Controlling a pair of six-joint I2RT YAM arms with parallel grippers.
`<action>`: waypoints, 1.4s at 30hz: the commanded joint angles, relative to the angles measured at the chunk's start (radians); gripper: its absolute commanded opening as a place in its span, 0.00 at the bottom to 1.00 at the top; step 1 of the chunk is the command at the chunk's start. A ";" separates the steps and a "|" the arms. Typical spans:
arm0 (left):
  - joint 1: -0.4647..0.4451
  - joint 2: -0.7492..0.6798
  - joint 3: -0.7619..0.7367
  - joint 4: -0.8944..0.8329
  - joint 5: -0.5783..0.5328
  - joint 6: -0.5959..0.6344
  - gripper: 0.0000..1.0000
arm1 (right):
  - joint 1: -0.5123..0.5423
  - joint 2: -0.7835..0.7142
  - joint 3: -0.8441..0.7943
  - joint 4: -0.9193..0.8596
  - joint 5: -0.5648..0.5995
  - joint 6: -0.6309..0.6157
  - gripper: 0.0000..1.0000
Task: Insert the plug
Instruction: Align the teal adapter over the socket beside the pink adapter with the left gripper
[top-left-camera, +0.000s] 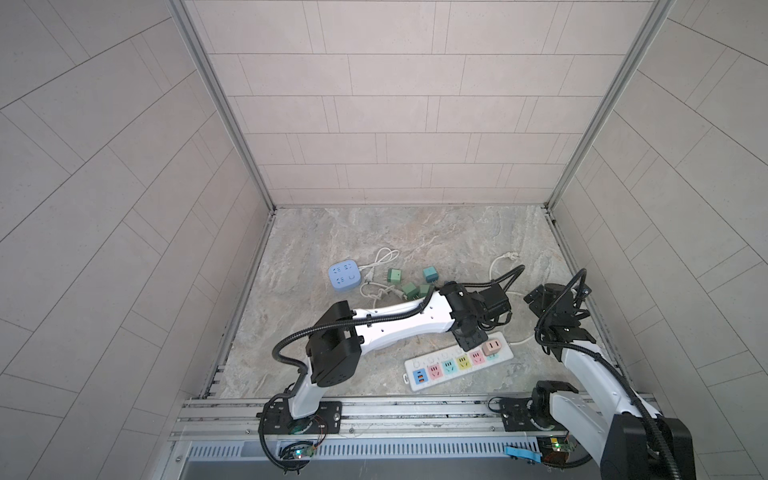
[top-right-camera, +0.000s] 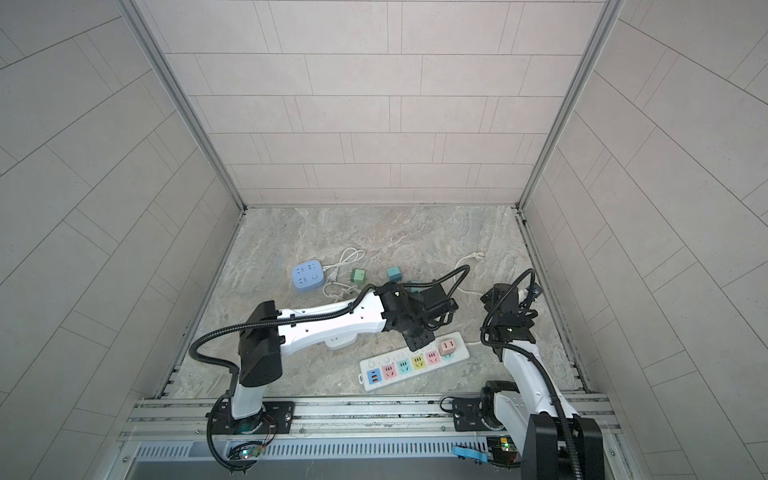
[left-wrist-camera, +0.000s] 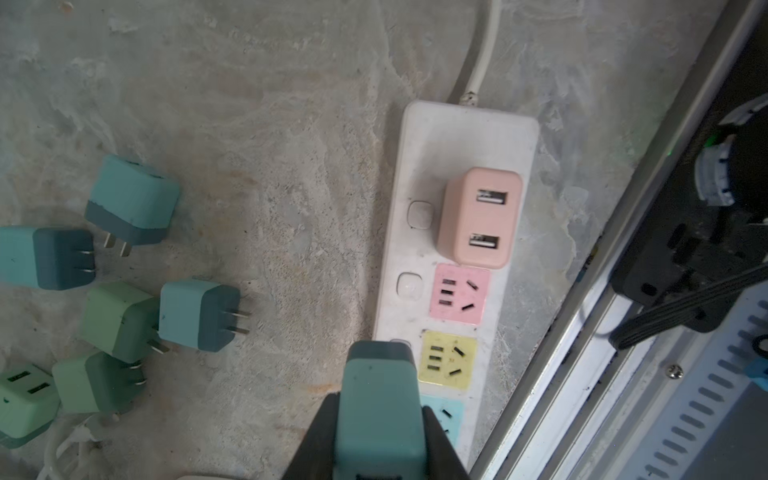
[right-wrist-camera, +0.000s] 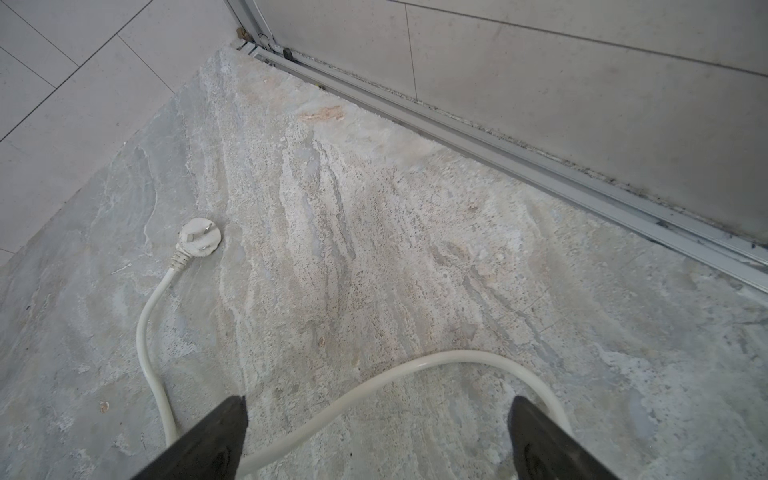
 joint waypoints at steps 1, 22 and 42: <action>-0.005 0.039 0.064 -0.114 0.014 -0.030 0.00 | -0.004 -0.011 -0.005 -0.014 0.011 0.022 1.00; -0.015 0.144 0.189 -0.153 0.070 -0.014 0.00 | -0.005 -0.004 -0.003 -0.016 0.015 0.030 0.99; -0.061 0.207 0.225 -0.139 0.097 -0.023 0.00 | -0.005 -0.011 -0.007 -0.020 0.015 0.033 0.98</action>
